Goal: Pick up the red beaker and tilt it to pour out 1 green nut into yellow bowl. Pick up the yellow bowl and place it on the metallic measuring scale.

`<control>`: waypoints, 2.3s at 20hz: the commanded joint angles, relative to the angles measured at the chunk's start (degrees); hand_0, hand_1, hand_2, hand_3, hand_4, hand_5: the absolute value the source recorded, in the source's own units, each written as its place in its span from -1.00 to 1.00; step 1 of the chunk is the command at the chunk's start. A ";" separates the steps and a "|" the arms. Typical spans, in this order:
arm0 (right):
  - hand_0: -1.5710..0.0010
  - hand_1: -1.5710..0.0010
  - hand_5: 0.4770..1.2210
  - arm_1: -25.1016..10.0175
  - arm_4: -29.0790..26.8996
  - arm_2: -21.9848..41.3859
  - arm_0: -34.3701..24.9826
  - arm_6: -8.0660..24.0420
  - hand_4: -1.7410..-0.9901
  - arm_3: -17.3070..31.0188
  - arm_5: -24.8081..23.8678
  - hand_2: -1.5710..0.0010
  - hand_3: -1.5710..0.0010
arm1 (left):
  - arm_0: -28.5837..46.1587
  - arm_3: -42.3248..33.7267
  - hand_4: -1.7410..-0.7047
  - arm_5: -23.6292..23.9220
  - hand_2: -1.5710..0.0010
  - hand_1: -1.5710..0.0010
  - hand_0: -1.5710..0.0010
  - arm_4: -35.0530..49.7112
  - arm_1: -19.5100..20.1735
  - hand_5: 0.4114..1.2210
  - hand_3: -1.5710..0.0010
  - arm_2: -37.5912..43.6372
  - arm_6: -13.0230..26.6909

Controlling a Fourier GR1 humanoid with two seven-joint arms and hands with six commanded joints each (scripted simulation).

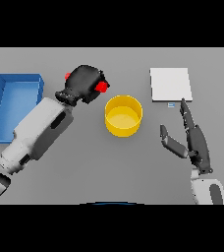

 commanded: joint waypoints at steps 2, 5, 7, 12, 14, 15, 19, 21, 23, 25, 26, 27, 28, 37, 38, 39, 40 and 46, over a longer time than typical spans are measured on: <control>1.00 1.00 -0.35 0.25 -0.18 0.14 0.14 -0.15 0.27 -0.49 0.04 1.00 1.00 | -2.98 2.09 -1.00 -2.23 -1.00 -1.00 -1.00 -2.92 0.52 0.93 -1.00 -3.63 -0.89; 1.00 1.00 -0.41 0.96 0.15 0.20 -0.36 -0.24 0.29 0.65 -0.53 1.00 1.00 | -7.99 5.92 -0.75 -6.02 -1.00 -1.00 -1.00 -6.74 0.55 0.96 -1.00 -8.82 -2.60; 1.00 1.00 -0.46 1.16 0.74 0.17 -0.07 -0.22 0.32 0.39 -1.32 1.00 1.00 | -10.94 7.50 -0.84 -9.72 -1.00 -1.00 -1.00 -8.91 0.24 0.98 -1.00 -12.58 -3.03; 1.00 1.00 -0.53 2.12 1.20 0.36 -0.52 0.13 0.45 1.27 -2.14 1.00 1.00 | -16.50 12.15 -0.94 -13.84 -1.00 -1.00 -1.00 -12.03 -1.68 0.99 -1.00 -19.10 -5.34; 1.00 1.00 -0.54 1.38 1.32 -0.18 -0.96 0.20 0.45 1.86 -2.19 1.00 1.00 | -18.90 13.33 -0.96 -15.28 -1.00 -1.00 -1.00 -13.88 -1.78 1.00 -1.00 -22.26 -5.87; 1.00 1.00 -0.54 1.31 1.23 -0.03 -0.01 -1.29 0.46 1.24 -2.03 1.00 1.00 | -19.53 13.46 -0.97 -16.04 -1.00 -1.00 -1.00 -14.43 -1.68 1.00 -1.00 -23.53 -5.57; 1.00 1.00 -0.57 1.50 1.64 -0.02 -0.75 0.20 0.50 1.24 -2.49 1.00 1.00 | -22.46 16.15 -0.99 -15.62 -1.00 -1.00 -1.00 -17.78 -2.59 1.00 -1.00 -29.54 -6.92; 1.00 1.00 -0.60 1.91 1.05 -0.12 -0.77 0.56 0.50 1.33 -2.43 1.00 1.00 | -23.55 16.97 -0.99 -14.01 -1.00 -1.00 -1.00 -19.10 -2.84 1.00 -1.00 -32.27 -8.69; 1.00 1.00 -0.60 1.58 1.52 0.12 0.55 -0.58 0.53 0.97 -2.31 1.00 1.00 | -25.35 17.32 -0.99 -14.33 -1.00 -1.00 -1.00 -21.46 -3.71 1.00 -1.00 -35.88 -8.59; 1.00 1.00 -0.60 1.71 1.15 -0.10 0.31 -0.69 0.53 0.93 -2.37 1.00 1.00 | -26.58 18.53 -0.99 -13.74 -1.00 -1.00 -1.00 -22.93 -4.63 1.00 -1.00 -38.64 -8.77; 1.00 1.00 -0.60 1.73 2.06 0.11 -0.44 0.21 0.54 1.45 -2.85 1.00 1.00 | -27.50 18.33 -0.99 -13.62 -1.00 -1.00 -1.00 -23.39 -4.26 1.00 -1.00 -39.77 -9.52; 1.00 1.00 -0.60 1.56 2.71 0.26 -0.24 0.09 0.57 1.07 -3.20 1.00 1.00 | -27.86 18.36 -0.99 -13.79 -1.00 -1.00 -1.00 -23.77 -4.41 1.00 -1.00 -40.90 -9.53; 1.00 1.00 -0.59 1.51 3.12 0.46 0.08 -0.32 0.56 1.21 -3.26 1.00 1.00 | -28.44 18.76 -0.98 -13.66 -1.00 -1.00 -1.00 -24.20 -4.80 1.00 -1.00 -42.04 -9.86; 1.00 1.00 -0.57 1.40 1.71 -0.53 -0.51 -0.52 0.57 1.54 -3.10 1.00 1.00 | -35.55 21.14 -0.96 -13.05 -1.00 -1.00 -1.00 -25.10 -6.29 1.00 -1.00 -48.37 -12.58; 1.00 1.00 -0.57 1.77 1.67 -0.31 -0.63 -0.88 0.56 2.11 -3.03 1.00 1.00 | -37.31 22.60 -0.96 -12.66 -1.00 -1.00 -1.00 -24.57 -6.03 1.00 -1.00 -48.08 -13.20; 1.00 1.00 -0.56 1.96 1.49 -0.20 -1.08 -0.99 0.58 1.99 -2.93 1.00 1.00 | -39.32 24.25 -0.96 -11.72 -1.00 -1.00 -1.00 -24.42 -5.74 1.00 -1.00 -47.95 -13.29; 1.00 1.00 -0.54 1.94 1.64 0.27 -0.61 -1.96 0.57 1.52 -2.56 1.00 1.00 | -41.50 24.86 -0.96 -11.53 -1.00 -1.00 -1.00 -24.60 -4.86 1.00 -1.00 -48.27 -13.48; 1.00 1.00 -0.50 1.94 1.65 0.58 -1.11 -1.87 0.55 1.66 -2.24 1.00 1.00 | -50.58 37.22 -0.97 -7.03 -1.00 -1.00 -1.00 -14.43 0.02 1.00 -0.74 -38.26 -11.28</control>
